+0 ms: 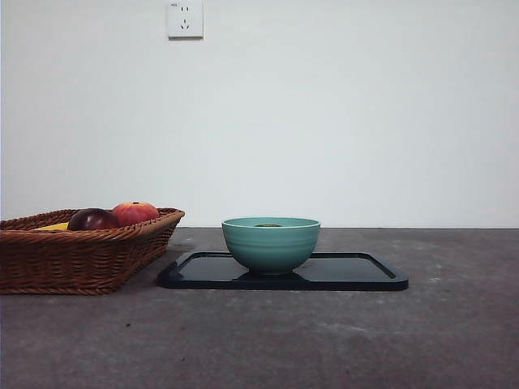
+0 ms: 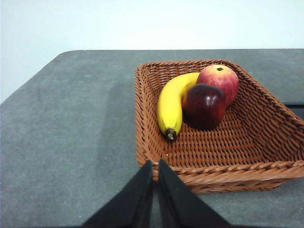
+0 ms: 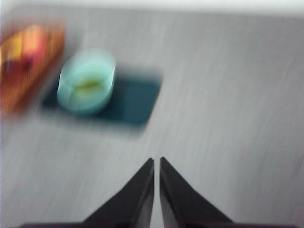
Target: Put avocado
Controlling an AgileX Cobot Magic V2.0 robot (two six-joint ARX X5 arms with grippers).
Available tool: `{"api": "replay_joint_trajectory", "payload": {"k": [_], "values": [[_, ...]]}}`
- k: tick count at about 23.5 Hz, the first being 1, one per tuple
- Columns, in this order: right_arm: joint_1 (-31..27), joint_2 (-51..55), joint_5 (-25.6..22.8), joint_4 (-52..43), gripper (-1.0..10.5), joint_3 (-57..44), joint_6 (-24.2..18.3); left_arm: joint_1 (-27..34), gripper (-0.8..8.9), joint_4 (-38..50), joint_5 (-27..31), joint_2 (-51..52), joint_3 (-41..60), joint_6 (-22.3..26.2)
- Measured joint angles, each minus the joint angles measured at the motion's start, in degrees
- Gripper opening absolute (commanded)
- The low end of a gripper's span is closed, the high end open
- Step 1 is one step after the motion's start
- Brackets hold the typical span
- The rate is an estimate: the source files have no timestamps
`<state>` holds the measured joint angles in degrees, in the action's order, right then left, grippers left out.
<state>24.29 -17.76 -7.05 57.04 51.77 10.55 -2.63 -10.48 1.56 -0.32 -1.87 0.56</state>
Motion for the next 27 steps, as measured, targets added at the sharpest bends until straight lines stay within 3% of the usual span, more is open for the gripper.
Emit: {"api": "replay_joint_trajectory", "payload": {"k": [5, 12, 18, 27], "values": [[-13.7, 8.9, 4.9, -28.0, 0.2, -16.9, -11.8, 0.0, 0.18, 0.0, 0.0, 0.0, 0.0, 0.0], [-21.4, 10.3, 6.0, -51.0, 0.2, -35.1, -13.8, 0.0, 0.18, 0.0, 0.0, 0.0, 0.0, 0.0], [-26.1, 10.4, 6.1, -56.0, 0.1, -42.8, -13.8, 0.0, 0.18, 0.0, 0.0, 0.0, 0.0, 0.0], [-30.0, 14.7, 6.0, -55.6, 0.2, -49.0, -13.8, 0.0, 0.18, 0.0, 0.0, 0.0, 0.0, 0.0]]}}
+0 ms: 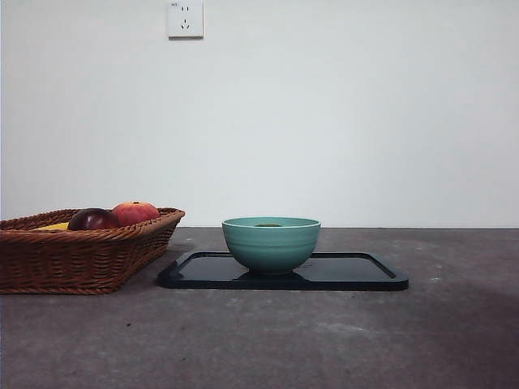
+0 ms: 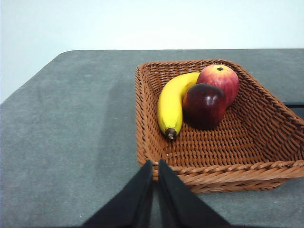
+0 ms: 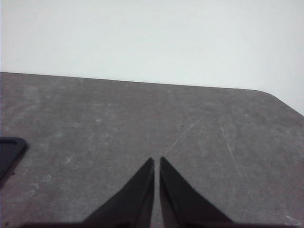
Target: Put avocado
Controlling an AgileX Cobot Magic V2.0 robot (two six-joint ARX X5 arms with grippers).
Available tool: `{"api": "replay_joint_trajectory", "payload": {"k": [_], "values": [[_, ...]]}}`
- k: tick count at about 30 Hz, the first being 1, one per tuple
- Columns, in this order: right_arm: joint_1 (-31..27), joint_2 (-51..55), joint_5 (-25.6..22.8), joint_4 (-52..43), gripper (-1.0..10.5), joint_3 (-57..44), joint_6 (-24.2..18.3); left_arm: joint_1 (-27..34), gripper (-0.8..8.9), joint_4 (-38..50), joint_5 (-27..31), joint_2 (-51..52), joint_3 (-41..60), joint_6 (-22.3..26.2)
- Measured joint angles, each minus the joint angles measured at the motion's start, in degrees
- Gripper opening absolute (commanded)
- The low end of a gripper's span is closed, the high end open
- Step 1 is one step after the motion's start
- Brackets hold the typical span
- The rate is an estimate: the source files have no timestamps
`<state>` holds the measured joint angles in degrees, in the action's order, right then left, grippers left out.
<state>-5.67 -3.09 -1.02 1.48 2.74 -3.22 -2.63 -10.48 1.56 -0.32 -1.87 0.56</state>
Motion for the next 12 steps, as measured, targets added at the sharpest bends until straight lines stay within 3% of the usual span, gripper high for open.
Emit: {"api": "replay_joint_trajectory", "payload": {"k": [12], "values": [[0.0, 2.8, 0.2, 8.2, 0.2, -1.8, 0.0, 0.0, 0.18, 0.0, 0.0, 0.0, 0.0, 0.0]]}}
